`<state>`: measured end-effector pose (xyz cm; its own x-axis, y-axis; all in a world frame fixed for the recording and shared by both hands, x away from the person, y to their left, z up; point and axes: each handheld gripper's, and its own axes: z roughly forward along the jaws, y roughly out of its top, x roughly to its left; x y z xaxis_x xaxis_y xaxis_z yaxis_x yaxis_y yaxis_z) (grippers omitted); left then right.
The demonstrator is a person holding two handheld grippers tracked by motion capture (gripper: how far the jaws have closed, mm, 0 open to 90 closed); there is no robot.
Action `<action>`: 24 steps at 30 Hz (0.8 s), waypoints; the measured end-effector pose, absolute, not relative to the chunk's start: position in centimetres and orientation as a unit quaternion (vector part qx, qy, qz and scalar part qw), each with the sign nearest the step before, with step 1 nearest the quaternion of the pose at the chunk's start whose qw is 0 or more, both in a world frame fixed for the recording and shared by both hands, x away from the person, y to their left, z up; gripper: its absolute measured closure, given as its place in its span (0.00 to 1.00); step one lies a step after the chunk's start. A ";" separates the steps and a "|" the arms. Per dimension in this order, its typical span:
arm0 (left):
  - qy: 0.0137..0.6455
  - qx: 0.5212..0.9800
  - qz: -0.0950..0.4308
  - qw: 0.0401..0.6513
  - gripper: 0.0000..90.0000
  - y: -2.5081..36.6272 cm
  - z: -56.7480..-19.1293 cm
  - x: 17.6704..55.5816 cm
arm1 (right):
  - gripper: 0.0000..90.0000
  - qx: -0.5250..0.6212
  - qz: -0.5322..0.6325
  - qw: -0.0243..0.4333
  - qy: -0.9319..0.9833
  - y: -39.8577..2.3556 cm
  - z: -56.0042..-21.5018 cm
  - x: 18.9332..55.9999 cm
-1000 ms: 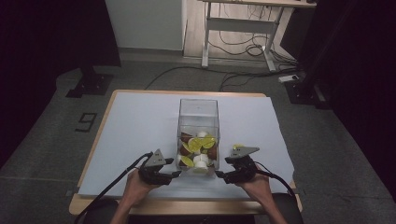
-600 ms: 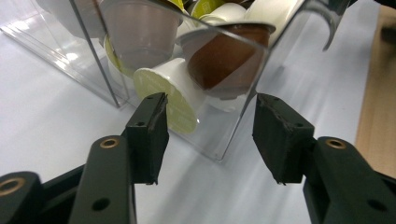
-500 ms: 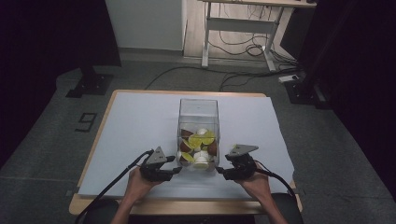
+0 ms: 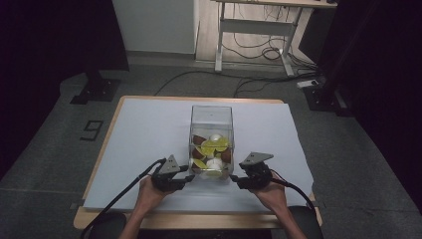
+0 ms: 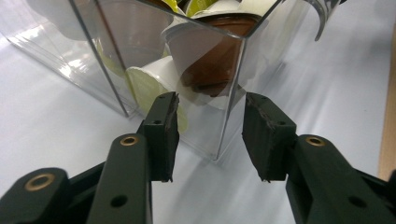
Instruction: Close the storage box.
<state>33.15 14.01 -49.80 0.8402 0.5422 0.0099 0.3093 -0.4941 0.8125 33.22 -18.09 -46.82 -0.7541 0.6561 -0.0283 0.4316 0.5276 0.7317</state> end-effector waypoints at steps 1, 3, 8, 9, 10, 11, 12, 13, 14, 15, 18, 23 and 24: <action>0.250 0.853 0.134 0.438 0.62 14.0 -49.8 33.2 | 0.47 0.317 0.369 0.153 0.860 -18.1 -46.8 33.3; 0.252 0.852 0.134 0.438 0.63 13.9 -49.8 33.4 | 0.49 0.318 0.370 0.153 0.859 -18.1 -46.7 33.3; 0.251 0.853 0.134 0.437 0.63 13.9 -49.7 33.6 | 0.54 0.320 0.387 0.149 0.852 -18.3 -46.3 33.3; 0.252 0.853 0.135 0.437 0.63 13.8 -49.7 33.6 | 0.56 0.321 0.391 0.147 0.850 -18.3 -46.2 33.2; 0.253 0.853 0.135 0.437 0.63 13.8 -49.8 33.7 | 0.58 0.322 0.394 0.143 0.849 -18.3 -46.1 33.2; 0.254 0.852 0.135 0.438 0.63 13.7 -49.7 33.7 | 0.59 0.321 0.396 0.140 0.849 -18.4 -46.0 33.1; 0.255 0.852 0.135 0.437 0.63 13.7 -49.7 33.8 | 0.61 0.319 0.398 0.139 0.849 -18.4 -45.9 33.0; 0.255 0.852 0.135 0.437 0.63 13.7 -49.7 33.9 | 0.62 0.317 0.399 0.135 0.850 -18.4 -45.8 32.9; 0.257 0.852 0.135 0.437 0.63 13.7 -49.7 34.0 | 0.64 0.315 0.401 0.134 0.850 -18.4 -45.7 32.8; 0.258 0.851 0.136 0.437 0.63 13.7 -49.7 34.0 | 0.66 0.314 0.403 0.132 0.849 -18.5 -45.7 32.8; 0.260 0.849 0.137 0.439 0.63 13.6 -49.8 34.2 | 0.70 0.310 0.404 0.129 0.851 -18.3 -45.5 32.6; 0.269 0.843 0.146 0.442 0.62 13.5 -50.0 34.4 | 0.72 0.297 0.387 0.142 0.861 -17.6 -45.4 32.6; 0.272 0.841 0.147 0.444 0.62 13.5 -50.0 34.5 | 0.74 0.294 0.386 0.144 0.862 -17.5 -45.4 32.6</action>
<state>34.48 13.47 -50.01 0.8090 0.5878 0.0062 0.3260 -0.4574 0.8273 32.58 -17.54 -45.45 -0.7850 0.6191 -0.0214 0.3968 0.5291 0.7501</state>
